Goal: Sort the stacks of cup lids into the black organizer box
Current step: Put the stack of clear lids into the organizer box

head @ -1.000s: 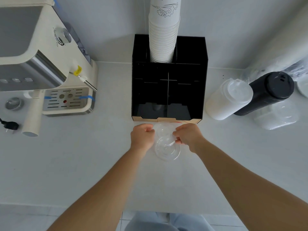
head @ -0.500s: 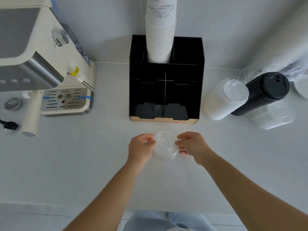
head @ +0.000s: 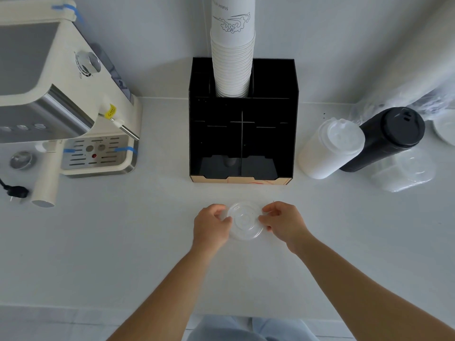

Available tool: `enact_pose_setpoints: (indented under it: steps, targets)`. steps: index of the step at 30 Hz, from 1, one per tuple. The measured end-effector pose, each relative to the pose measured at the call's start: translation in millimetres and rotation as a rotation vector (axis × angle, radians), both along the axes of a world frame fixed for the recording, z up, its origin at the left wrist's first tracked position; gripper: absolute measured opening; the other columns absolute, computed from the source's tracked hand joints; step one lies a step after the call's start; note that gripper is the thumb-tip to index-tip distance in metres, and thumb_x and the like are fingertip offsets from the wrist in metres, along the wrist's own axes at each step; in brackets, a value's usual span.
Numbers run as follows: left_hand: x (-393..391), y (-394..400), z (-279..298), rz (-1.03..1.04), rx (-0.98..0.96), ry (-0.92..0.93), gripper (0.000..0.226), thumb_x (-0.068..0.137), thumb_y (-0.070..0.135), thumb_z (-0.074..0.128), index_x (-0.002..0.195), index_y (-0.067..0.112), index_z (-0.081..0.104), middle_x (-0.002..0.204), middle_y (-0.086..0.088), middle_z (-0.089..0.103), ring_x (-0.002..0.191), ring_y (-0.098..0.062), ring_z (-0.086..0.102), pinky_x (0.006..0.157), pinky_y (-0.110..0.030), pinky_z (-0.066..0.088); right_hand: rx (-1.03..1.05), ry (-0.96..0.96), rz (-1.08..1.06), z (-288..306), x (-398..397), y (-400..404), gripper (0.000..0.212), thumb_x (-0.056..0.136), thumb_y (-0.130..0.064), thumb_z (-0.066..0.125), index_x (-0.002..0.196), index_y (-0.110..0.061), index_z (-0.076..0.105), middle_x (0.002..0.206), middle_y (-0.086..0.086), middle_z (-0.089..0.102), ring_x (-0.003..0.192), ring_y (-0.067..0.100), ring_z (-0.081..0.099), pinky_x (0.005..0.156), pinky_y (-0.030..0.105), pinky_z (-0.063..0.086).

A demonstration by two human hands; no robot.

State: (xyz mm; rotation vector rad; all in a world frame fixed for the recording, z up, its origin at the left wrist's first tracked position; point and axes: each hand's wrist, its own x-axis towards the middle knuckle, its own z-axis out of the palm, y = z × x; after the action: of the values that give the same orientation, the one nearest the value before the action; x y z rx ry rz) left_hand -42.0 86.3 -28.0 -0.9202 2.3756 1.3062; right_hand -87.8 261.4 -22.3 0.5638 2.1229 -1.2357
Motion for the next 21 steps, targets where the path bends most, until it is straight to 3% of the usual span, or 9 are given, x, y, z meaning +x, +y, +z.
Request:
enact_pose_setpoints:
  steps: [4, 6, 8, 10, 12, 14, 17, 19, 21]
  targets:
    - [-0.7, 2.8, 6.7, 0.042, 0.074, -0.074, 0.034, 0.083, 0.020, 0.066, 0.116, 0.015, 0.065, 0.115, 0.000, 0.063, 0.105, -0.020, 0.060, 0.081, -0.025, 0.044, 0.005, -0.016, -0.021, -4.5, 3.8, 1.7, 0.017, 0.079, -0.014, 0.076, 0.095, -0.016, 0.072, 0.089, 0.006, 0.068, 0.075, 0.024, 0.063, 0.067, 0.028, 0.052]
    - [-1.1, 6.0, 9.4, 0.095, 0.121, -0.082, 0.003, 0.081, 0.017, 0.063, 0.082, 0.018, 0.060, 0.088, 0.002, 0.056, 0.078, -0.017, 0.054, 0.065, -0.025, 0.039, 0.016, -0.041, -0.025, -3.5, 6.0, 0.1, 0.018, 0.076, -0.010, 0.071, 0.092, -0.003, 0.073, 0.079, 0.005, 0.062, 0.069, 0.024, 0.056, 0.065, 0.029, 0.049]
    - [-0.2, 10.8, 11.6, 0.108, 0.150, -0.086, 0.032, 0.077, 0.011, 0.060, 0.060, 0.020, 0.034, 0.067, 0.003, 0.035, 0.059, -0.017, 0.032, 0.053, -0.026, 0.025, 0.026, -0.055, -0.016, -2.9, 7.7, -3.1, 0.022, 0.069, -0.006, 0.064, 0.084, 0.009, 0.064, 0.073, 0.008, 0.049, 0.066, 0.023, 0.045, 0.063, 0.032, 0.041]
    - [1.3, 13.8, 16.2, 0.107, 0.165, -0.088, 0.034, 0.072, 0.006, 0.055, 0.060, 0.019, 0.026, 0.066, -0.001, 0.027, 0.062, -0.020, 0.024, 0.056, -0.029, 0.022, 0.014, -0.058, -0.018, -1.8, 8.1, -6.0, 0.014, 0.066, -0.003, 0.062, 0.075, 0.008, 0.062, 0.072, 0.009, 0.046, 0.066, 0.023, 0.042, 0.062, 0.034, 0.043]
    - [2.7, 16.1, 15.5, 0.116, 0.191, -0.099, 0.031, 0.068, 0.002, 0.051, 0.056, 0.019, 0.027, 0.064, -0.004, 0.026, 0.064, -0.021, 0.026, 0.059, -0.033, 0.025, -0.017, -0.065, -0.060, 0.4, 8.3, -8.2, 0.005, 0.069, 0.002, 0.065, 0.072, 0.003, 0.069, 0.072, 0.011, 0.059, 0.068, 0.029, 0.055, 0.073, 0.043, 0.060]
    - [3.5, 14.7, 12.5, 0.152, 0.234, -0.118, 0.025, 0.061, 0.001, 0.047, 0.051, 0.020, 0.034, 0.062, -0.005, 0.030, 0.065, -0.022, 0.030, 0.060, -0.034, 0.030, -0.051, -0.075, -0.094, 2.9, 9.8, -7.8, 0.021, 0.073, 0.005, 0.067, 0.069, -0.014, 0.074, 0.084, 0.010, 0.071, 0.085, 0.035, 0.068, 0.089, 0.049, 0.059]
    - [4.6, 12.2, 17.1, 0.235, 0.356, -0.159, 0.021, 0.066, -0.004, 0.051, 0.064, 0.015, 0.060, 0.069, -0.009, 0.049, 0.068, -0.024, 0.045, 0.065, -0.035, 0.049, -0.082, -0.082, -0.110, 3.0, 11.5, -1.3, 0.019, 0.076, 0.007, 0.068, 0.073, -0.010, 0.074, 0.083, 0.010, 0.069, 0.082, 0.032, 0.067, 0.092, 0.052, 0.057]
    - [7.7, 10.9, 19.4, 0.275, 0.424, -0.179, 0.022, 0.075, -0.009, 0.055, 0.068, 0.010, 0.064, 0.077, -0.010, 0.059, 0.072, -0.026, 0.056, 0.071, -0.033, 0.056, -0.099, -0.087, -0.118, 3.4, 12.5, 3.7, 0.014, 0.077, 0.007, 0.069, 0.079, -0.007, 0.073, 0.088, 0.011, 0.069, 0.077, 0.026, 0.064, 0.092, 0.050, 0.058]
    - [9.8, 10.8, 22.5, 0.301, 0.469, -0.179, 0.020, 0.078, -0.010, 0.056, 0.071, 0.008, 0.064, 0.082, -0.012, 0.061, 0.075, -0.025, 0.058, 0.072, -0.033, 0.058, -0.105, -0.077, -0.119, 9.0, 11.8, 6.9, 0.018, 0.079, 0.005, 0.072, 0.082, -0.013, 0.071, 0.094, 0.010, 0.069, 0.080, 0.025, 0.064, 0.091, 0.043, 0.058]
